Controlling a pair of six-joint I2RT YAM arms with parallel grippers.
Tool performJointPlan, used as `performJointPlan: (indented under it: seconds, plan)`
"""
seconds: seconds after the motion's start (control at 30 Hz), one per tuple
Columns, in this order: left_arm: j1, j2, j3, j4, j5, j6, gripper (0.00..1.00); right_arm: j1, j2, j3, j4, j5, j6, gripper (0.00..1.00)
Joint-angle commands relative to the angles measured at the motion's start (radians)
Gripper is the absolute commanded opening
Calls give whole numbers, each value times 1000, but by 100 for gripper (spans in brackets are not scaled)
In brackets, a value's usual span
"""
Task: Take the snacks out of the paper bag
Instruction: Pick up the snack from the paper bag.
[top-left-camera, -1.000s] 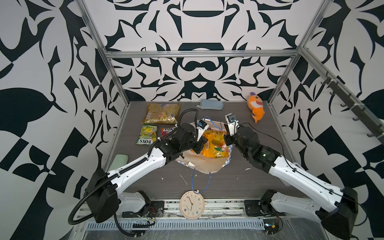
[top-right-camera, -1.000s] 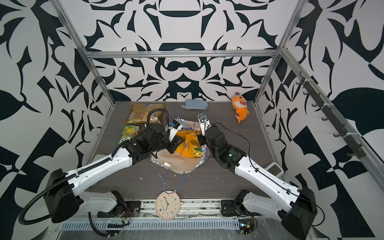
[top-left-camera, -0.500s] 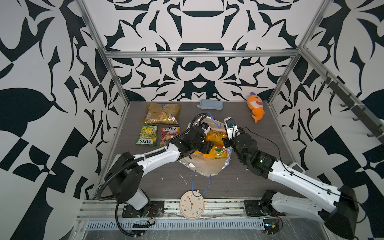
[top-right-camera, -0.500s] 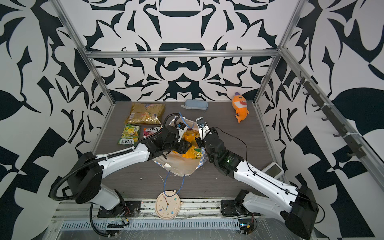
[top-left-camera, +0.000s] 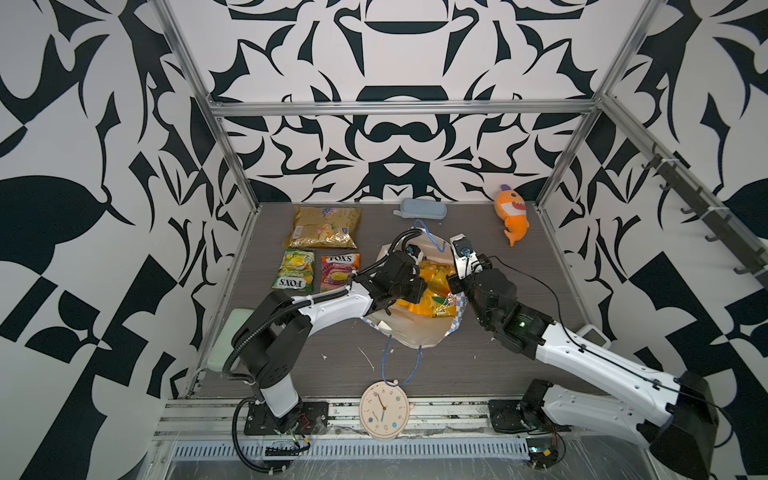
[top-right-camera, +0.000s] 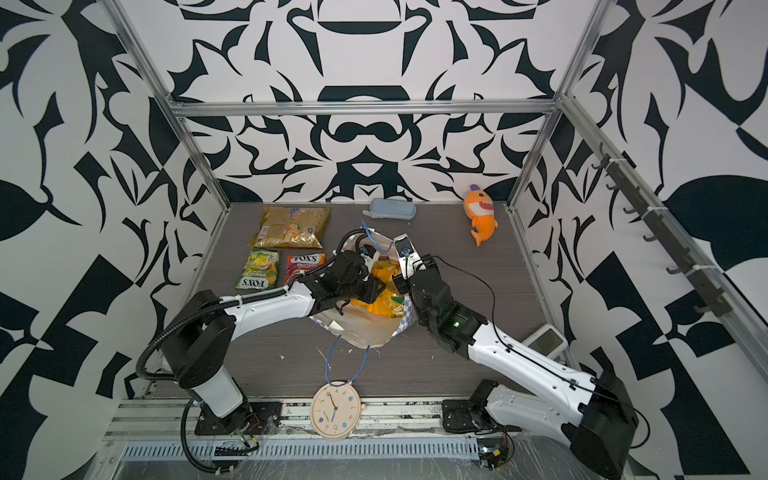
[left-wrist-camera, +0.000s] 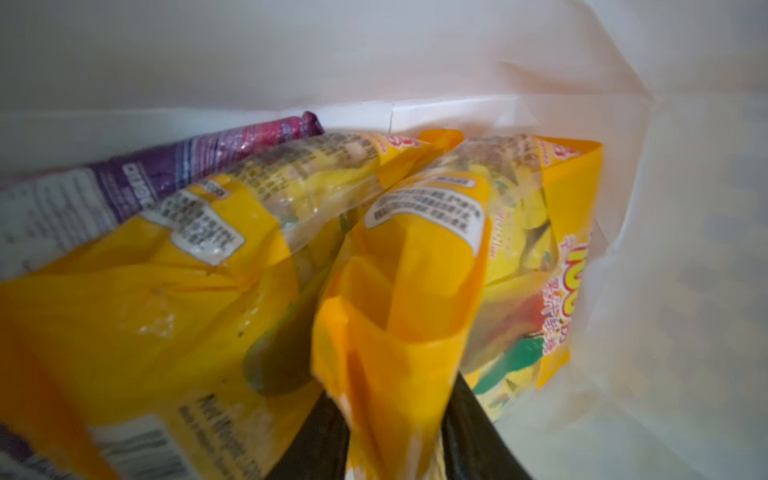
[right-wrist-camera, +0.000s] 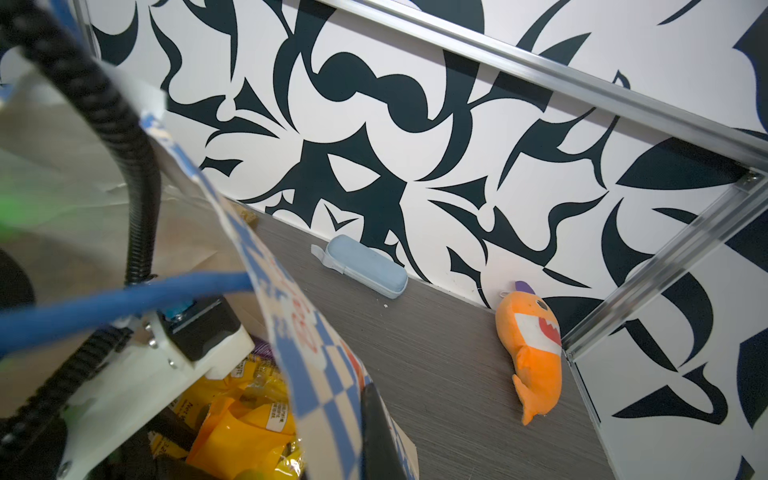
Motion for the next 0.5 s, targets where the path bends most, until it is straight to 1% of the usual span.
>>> performJointPlan:
  seconds: [0.0, 0.07, 0.13, 0.23, 0.3, 0.37, 0.47]
  plan:
    - [1, 44, 30, 89, 38, 2, 29, 5, -58, -6, 245, 50, -39, 0]
    - [1, 67, 53, 105, 31, 27, 19, 5, -45, -17, 285, 75, -72, 0]
    - [1, 87, 78, 125, 35, 54, 14, 5, -33, -28, 316, 84, -100, 0]
    - [1, 127, 135, 138, 26, 126, 3, 0, -9, -57, 415, 101, -166, 0]
    - [5, 165, 179, 154, 13, 176, 1, -17, 7, -60, 465, 122, -201, 0]
    - [15, 205, 233, 166, 5, 218, 0, -50, 8, -72, 523, 106, -220, 0]
    - [41, 239, 283, 205, 27, 232, 0, -108, 8, -77, 568, 69, -224, 0]
